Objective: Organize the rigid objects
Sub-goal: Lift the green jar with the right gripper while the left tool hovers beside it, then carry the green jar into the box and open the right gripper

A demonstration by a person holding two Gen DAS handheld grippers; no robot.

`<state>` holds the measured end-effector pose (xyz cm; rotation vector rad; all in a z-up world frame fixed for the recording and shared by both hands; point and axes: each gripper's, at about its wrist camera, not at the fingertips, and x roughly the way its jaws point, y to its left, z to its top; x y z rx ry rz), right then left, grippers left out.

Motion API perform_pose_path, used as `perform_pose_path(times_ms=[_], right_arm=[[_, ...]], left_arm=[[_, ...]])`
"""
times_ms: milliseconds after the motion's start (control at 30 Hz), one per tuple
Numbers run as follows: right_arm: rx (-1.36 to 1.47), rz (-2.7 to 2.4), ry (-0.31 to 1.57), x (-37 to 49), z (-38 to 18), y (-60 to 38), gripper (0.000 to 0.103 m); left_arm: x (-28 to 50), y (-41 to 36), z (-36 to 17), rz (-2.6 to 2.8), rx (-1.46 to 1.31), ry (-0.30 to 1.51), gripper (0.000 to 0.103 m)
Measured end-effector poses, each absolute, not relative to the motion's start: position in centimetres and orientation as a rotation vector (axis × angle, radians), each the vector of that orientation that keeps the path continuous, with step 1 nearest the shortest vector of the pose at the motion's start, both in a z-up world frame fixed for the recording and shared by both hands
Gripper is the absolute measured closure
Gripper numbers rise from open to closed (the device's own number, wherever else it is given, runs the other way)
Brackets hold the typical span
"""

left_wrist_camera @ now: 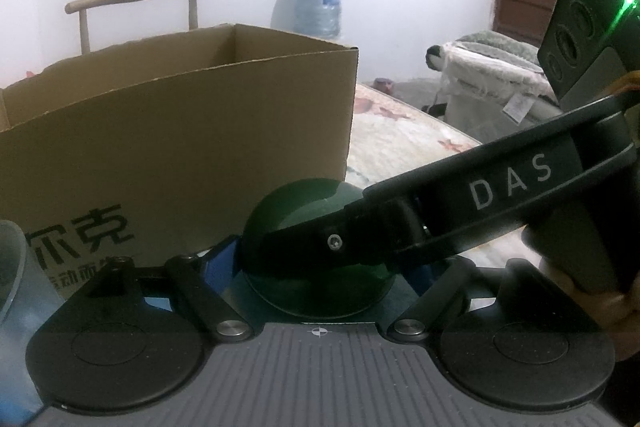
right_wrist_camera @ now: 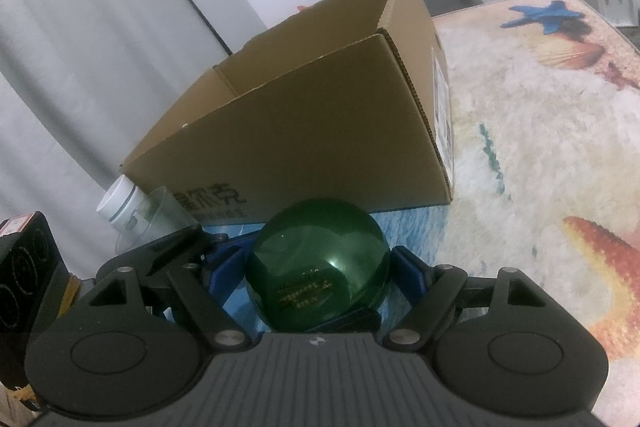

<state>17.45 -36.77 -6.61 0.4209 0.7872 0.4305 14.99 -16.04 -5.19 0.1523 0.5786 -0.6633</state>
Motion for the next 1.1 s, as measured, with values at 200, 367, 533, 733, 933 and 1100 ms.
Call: perform_pose_path(times_ms=[200, 367, 533, 733, 933, 1100], right_arm=[[0.421, 0.425, 0.777, 17.0, -6.3, -36.9, 0.021], [0.425, 0.422, 0.765, 16.4, -5.9, -37.2, 0.021], [0.423, 0.418, 0.745, 15.5, -5.1, -37.4, 0.021], [0.404, 0.415, 0.700, 13.9, -3.3, -37.5, 0.021], [0.379, 0.423, 0.636, 12.4, 0.1, -37.2, 0.021], [0.313, 0.452, 0.560, 12.9, 4.5, -36.5, 0.021]], left_arm=[[14.5, -16.3, -4.9, -0.667, 0.156, 0.569, 0.020], [13.9, -16.5, -4.4, -0.672, 0.165, 0.558, 0.020], [12.9, -16.6, -3.7, -0.677, 0.172, 0.535, 0.020], [11.6, -16.8, -2.1, -0.682, 0.178, 0.487, 0.020], [10.6, -16.8, 1.2, -0.673, 0.186, 0.405, 0.020], [11.0, -16.4, 4.8, -0.642, 0.201, 0.326, 0.020]])
